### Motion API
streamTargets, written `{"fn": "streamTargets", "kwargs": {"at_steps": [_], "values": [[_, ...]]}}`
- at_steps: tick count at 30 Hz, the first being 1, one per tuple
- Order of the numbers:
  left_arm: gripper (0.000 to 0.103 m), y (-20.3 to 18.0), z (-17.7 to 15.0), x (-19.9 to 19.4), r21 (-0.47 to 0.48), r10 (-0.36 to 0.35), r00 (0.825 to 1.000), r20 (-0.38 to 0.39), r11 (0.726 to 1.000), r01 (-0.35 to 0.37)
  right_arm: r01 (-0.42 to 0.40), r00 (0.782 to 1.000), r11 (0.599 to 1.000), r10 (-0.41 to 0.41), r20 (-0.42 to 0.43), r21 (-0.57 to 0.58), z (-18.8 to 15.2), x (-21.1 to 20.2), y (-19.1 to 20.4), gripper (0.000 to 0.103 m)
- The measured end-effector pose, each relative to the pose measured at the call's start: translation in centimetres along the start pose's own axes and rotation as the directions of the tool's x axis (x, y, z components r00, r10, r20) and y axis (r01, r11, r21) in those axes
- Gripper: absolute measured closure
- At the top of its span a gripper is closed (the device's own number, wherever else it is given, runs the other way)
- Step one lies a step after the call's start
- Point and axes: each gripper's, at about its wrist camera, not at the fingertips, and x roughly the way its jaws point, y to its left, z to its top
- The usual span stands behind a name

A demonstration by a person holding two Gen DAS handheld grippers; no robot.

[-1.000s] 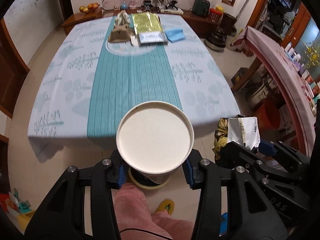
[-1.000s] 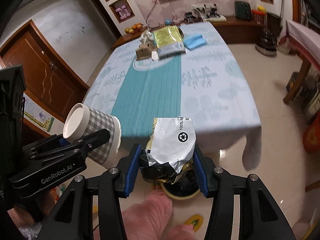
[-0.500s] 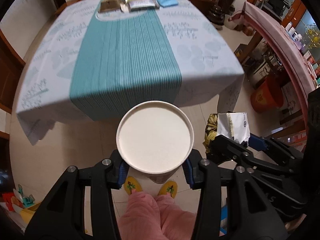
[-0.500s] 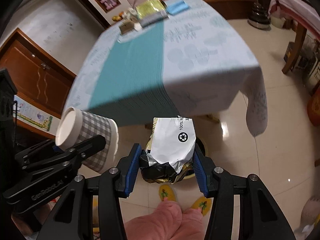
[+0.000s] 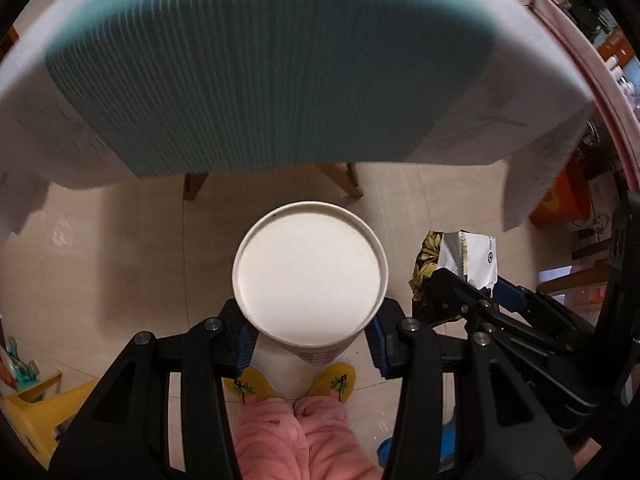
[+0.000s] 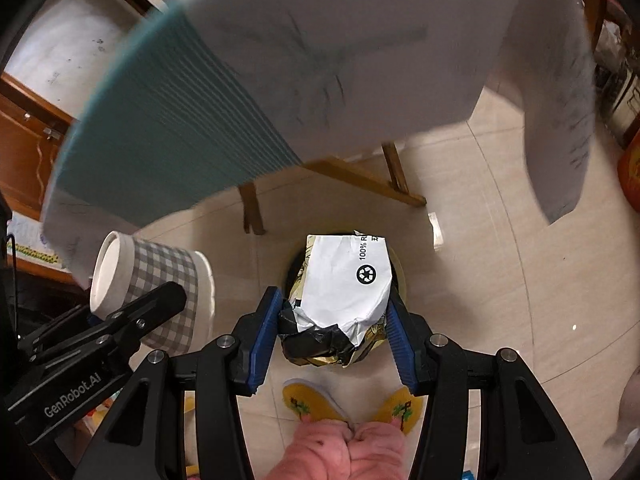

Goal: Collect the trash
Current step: 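Open both tools to drop the cup and wrapper into the bin, then raise both empty tools back toward the table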

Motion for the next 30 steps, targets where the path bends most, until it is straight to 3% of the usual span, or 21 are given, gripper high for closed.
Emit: {"fn": "streamTargets", "kwargs": {"at_steps": [9,12,14,16,19,25,30], "values": [[0.059,3.8,0.4,7.3,-0.038,0.023,1.0,-0.02,0.999,-0.024,-0.009,0.998,1.0,0.009,-0.058,0.002,-0.3,9.1,0.1,0.049],[0.058,5.0,0.7,8.7,-0.036,0.029,0.999,-0.027,0.999,-0.03,-0.008,0.998,1.0,0.009,-0.069,0.012,-0.4,11.2,0.4,0.045],[0.056,5.5,0.9,9.3,-0.034,0.031,0.999,-0.036,0.999,-0.033,-0.013,0.997,1.0,0.015,-0.078,0.019,-0.1,12.2,0.5,0.032],[0.043,6.0,1.2,9.8,-0.031,0.029,0.999,-0.036,0.999,-0.03,-0.006,0.998,1.0,0.008,-0.066,0.02,0.1,12.8,0.7,0.024],[0.028,6.6,1.1,10.1,-0.026,0.027,0.999,-0.022,0.999,-0.027,-0.001,0.998,1.0,0.003,-0.058,0.023,0.6,13.2,1.3,0.023],[0.027,7.3,0.7,10.2,-0.038,0.037,0.999,-0.014,0.999,-0.038,0.027,0.998,1.0,-0.026,-0.056,0.013,0.6,14.2,1.7,0.023],[0.027,7.5,0.2,9.0,-0.046,0.043,0.999,0.0,0.998,-0.043,0.037,0.998,0.999,-0.037,-0.043,0.01,0.4,12.6,1.8,0.023]]}}
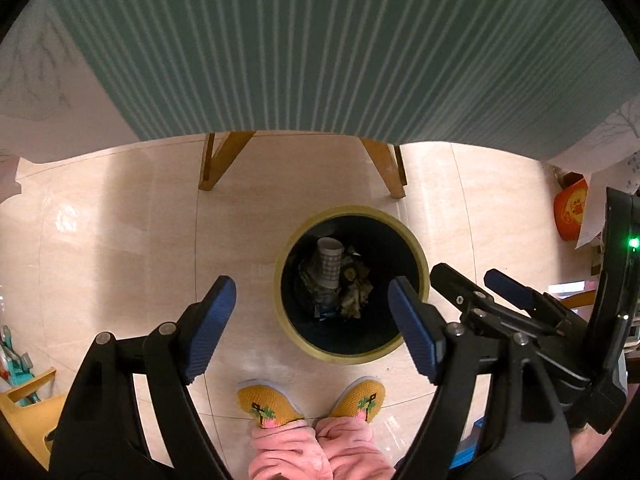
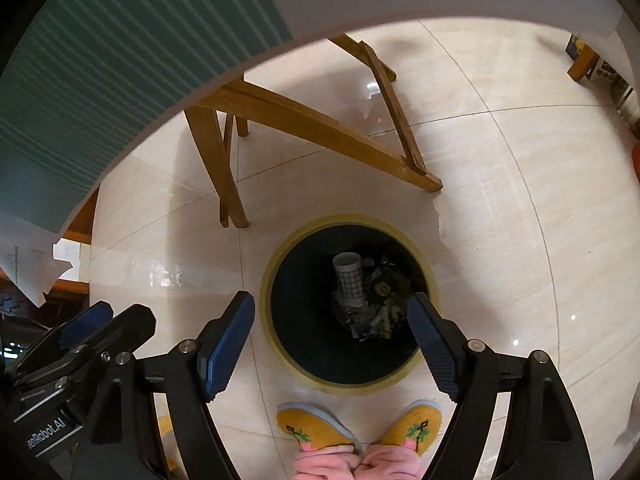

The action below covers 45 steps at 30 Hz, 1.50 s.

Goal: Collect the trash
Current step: 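Raise both empty tools back toward the table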

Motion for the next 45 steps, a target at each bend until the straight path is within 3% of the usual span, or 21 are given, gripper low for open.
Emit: {"fn": "streamTargets", "kwargs": {"at_steps": [12,23,34,40,45], "values": [[0.027,-1.1,0.8,-10.3,0.001,-0.019,0.998,0.058,1.0,0.019,0.027,1.0,1.0,-0.027,0.013,-0.014,-0.3,-9.3,2.4,0.019],[0.027,-3.1,2.3,-23.9,0.012,-0.052,0.984,0.168,0.999,0.051,0.007,0.993,0.998,0.001,0.12,-0.062,1.1,-24.2,5.6,0.018],[0.026,-5.5,3.9,-38.2,0.062,-0.044,0.939,0.341,0.998,0.024,0.008,0.947,0.986,0.046,0.317,-0.167,3.2,-38.5,8.1,0.015],[0.026,-6.8,4.7,-43.7,0.083,-0.043,0.913,0.405,0.997,0.01,-0.008,0.92,0.979,0.087,0.383,-0.204,4.3,-44.4,9.3,0.015],[0.026,-7.9,5.7,-47.0,0.089,-0.022,0.885,0.465,0.996,-0.022,-0.005,0.882,0.971,0.117,0.457,-0.239,6.1,-48.7,10.6,0.015]]}}
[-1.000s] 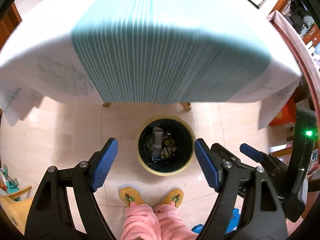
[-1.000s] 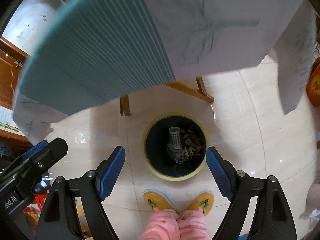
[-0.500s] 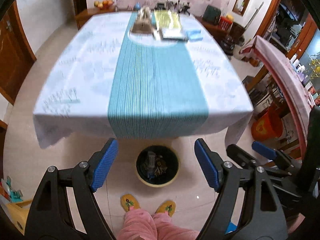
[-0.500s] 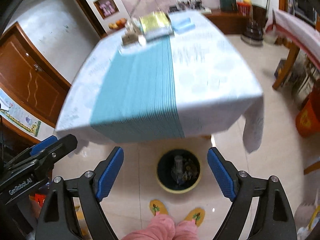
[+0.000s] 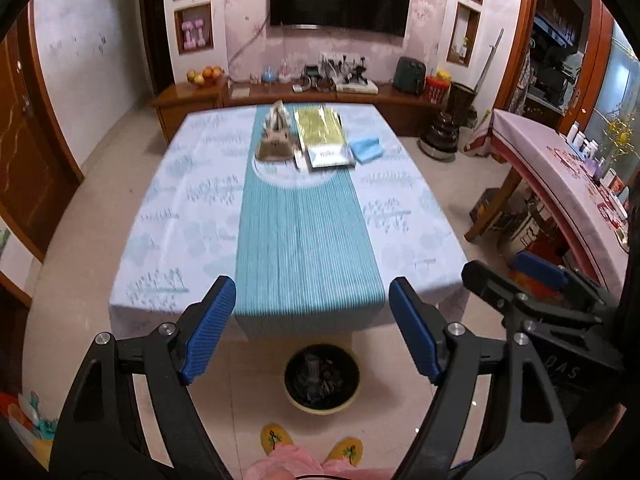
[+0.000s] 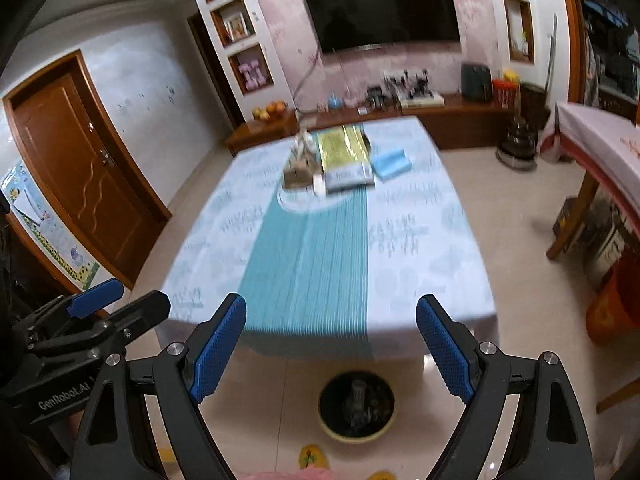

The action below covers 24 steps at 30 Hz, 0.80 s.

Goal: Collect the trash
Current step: 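Raise both empty tools back toward the table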

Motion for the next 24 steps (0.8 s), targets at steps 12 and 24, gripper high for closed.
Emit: {"fn": "streamTargets", "kwargs": {"at_steps": [12,24], "values": [[0.026,0.8,7.1,2.7,-0.035,-0.026,1.0,-0.001,0.999,0.026,0.003,0.997,1.0,-0.003,0.075,-0.002,7.5,0.5,0.1,0.015],[0.026,7.2,18.3,19.0,-0.009,-0.112,0.985,-0.132,0.994,0.112,0.12,0.993,0.977,-0.117,-0.029,0.176,15.2,15.3,-1.9,0.014]]}}
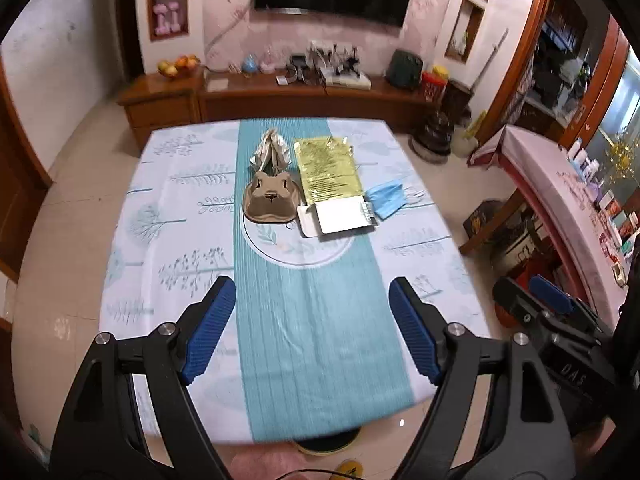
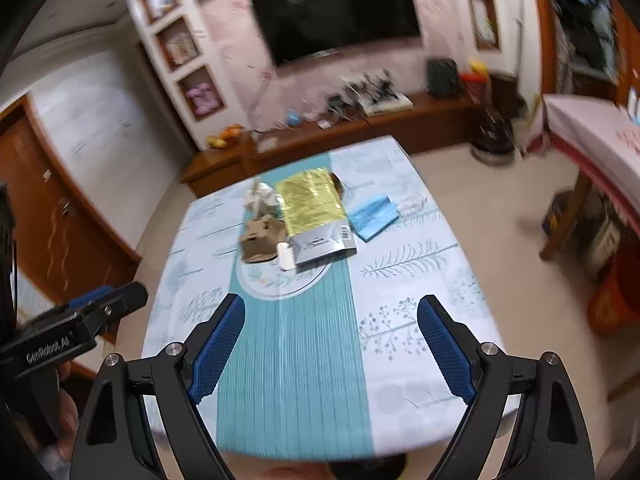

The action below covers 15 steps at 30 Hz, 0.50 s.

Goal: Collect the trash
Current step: 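Raise both empty tools back toward the table, then grasp the tan pulp tray with the left tool while the right tool grasps the silver earplug box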

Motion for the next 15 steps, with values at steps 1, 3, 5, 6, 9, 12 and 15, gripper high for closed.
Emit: {"fn": "streamTargets", "kwargs": {"at_steps": [1,3,5,6,9,12,15], "values": [[0.026,0.7,0.9,1.5,0.007,-0.008,1.0,-0.023,1.0,0.008,0.012,1.0,1.0,-0.011,-0.021,0.028,0.7,1.8,0.2,0.014],[0.026,2.2,3.2,5.0,0.024,-0.018,0.997,-0.071,1.0,0.02,0.041,0.998,0.996,-0.037,-0.052,0.074,1.9,5.1,0.5,0.014],[0.026,3.5,5.2,8.2,0.043,-0.022,0.994,-0.104,0.999,0.027,0.063,0.995,0.99,-0.053,-0.079,0.128,3.0,8.1,0.7,0.014],[0.026,4.1,6.1,9.7,0.052,-0.022,0.993,-0.118,0.998,0.028,0.072,0.994,0.984,-0.057,-0.096,0.161,3.5,9.8,0.8,0.014],[0.026,5.7,8.7,14.2,0.069,-0.018,0.989,-0.149,0.997,0.028,0.099,0.988,0.967,-0.068,-0.14,0.234,5.1,14.4,1.1,0.013],[0.026,7.0,10.5,18.6,0.072,-0.011,0.982,-0.19,0.997,0.025,0.145,0.979,0.947,-0.096,-0.177,0.287,5.7,18.8,1.1,0.012],[0.026,8.1,11.9,23.5,0.053,-0.016,0.97,-0.244,0.998,0.029,0.182,0.971,0.914,-0.11,-0.211,0.364,5.8,22.2,0.6,0.011]]}}
